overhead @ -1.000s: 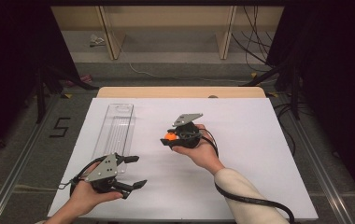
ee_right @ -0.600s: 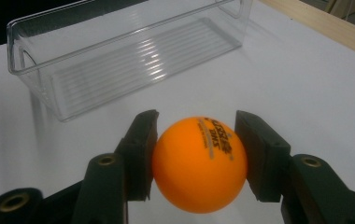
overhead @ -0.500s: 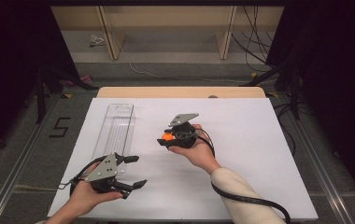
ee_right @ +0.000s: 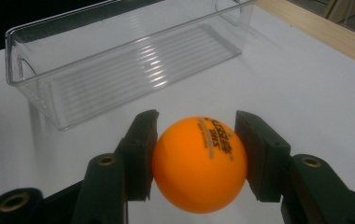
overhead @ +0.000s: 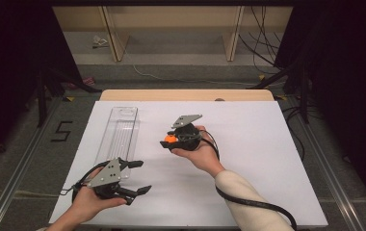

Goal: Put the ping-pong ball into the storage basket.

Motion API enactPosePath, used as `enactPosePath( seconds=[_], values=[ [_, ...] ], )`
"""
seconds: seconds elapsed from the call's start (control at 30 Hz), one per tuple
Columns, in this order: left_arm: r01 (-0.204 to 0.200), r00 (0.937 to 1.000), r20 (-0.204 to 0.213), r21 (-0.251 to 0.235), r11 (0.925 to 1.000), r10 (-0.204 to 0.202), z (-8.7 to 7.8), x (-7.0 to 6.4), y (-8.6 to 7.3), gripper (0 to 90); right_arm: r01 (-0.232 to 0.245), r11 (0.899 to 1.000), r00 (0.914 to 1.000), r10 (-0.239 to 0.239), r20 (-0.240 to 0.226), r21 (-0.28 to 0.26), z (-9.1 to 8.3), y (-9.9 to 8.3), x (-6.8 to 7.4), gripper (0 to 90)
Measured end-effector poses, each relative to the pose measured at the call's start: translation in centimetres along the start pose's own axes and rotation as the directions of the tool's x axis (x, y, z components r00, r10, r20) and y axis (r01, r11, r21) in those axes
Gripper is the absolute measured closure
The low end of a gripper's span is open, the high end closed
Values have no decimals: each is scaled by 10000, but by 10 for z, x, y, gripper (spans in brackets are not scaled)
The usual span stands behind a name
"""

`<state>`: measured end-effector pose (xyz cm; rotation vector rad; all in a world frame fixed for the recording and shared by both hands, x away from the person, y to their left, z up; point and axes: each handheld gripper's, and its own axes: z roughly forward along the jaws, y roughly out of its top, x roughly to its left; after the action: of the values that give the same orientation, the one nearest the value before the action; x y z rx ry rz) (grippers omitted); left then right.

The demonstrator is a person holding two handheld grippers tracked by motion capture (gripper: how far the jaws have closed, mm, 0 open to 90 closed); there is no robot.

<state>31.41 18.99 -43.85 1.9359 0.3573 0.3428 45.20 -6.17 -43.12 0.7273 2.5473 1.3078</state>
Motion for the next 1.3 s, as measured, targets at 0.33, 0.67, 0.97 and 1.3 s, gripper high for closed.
enactPosePath(
  seconds=[0.33,0.67,0.97,1.3],
  values=[
    [-11,10000,-2,-3,10000,11,0,0,0,204,56,10000,10000,-56,-54,26,4,3,2,513],
    [-1,10000,-7,2,10000,1,0,0,0,205,91,9999,9999,-91,-114,75,9,4,4,512],
    [-27,10000,17,-1,10000,27,0,0,0,205,142,9999,9999,-142,-97,35,11,8,5,513],
    [-35,10000,22,3,10000,35,0,0,0,204,211,9998,9997,-211,-115,20,12,14,6,513]
  ],
)
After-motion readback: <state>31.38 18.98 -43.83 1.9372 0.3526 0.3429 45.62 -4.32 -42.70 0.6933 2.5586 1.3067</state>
